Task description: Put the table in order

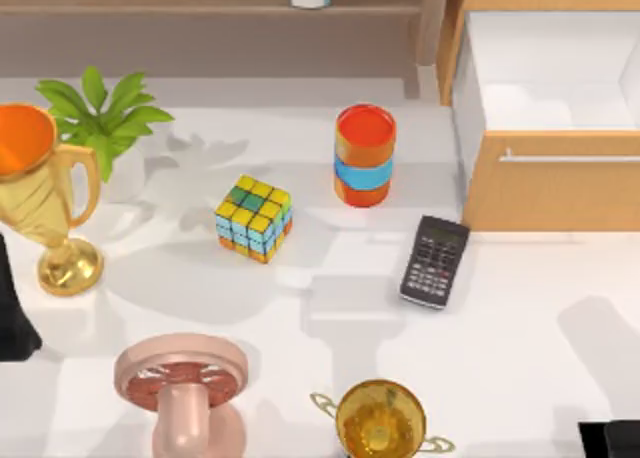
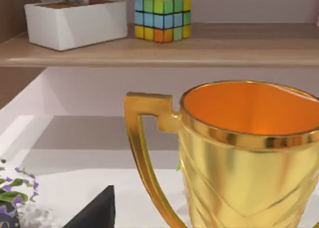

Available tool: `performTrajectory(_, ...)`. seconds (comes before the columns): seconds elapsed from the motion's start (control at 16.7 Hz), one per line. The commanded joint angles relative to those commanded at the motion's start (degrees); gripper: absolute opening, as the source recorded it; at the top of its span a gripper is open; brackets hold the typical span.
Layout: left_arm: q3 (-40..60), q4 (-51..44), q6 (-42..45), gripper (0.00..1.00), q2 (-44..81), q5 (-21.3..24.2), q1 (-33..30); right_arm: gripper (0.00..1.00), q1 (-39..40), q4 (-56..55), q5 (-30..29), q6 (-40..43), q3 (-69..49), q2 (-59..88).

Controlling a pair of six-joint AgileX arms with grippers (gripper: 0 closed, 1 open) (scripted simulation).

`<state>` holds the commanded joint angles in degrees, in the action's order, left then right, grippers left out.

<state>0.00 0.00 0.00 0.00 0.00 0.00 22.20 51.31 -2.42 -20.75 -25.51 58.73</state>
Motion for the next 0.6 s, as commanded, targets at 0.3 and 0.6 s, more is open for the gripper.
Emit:
performTrajectory(0.3, 0.00, 0.00, 0.00, 1.00, 0.00, 0.00, 0.00, 1.00, 1.39, -8.60, 0.55, 6.90, -0.79, 2.45)
performTrajectory(0.6, 0.00, 0.00, 0.00, 1.00, 0.00, 0.00, 0.00, 1.00, 3.83, -31.03, 1.27, 23.92, 0.11, 9.36)
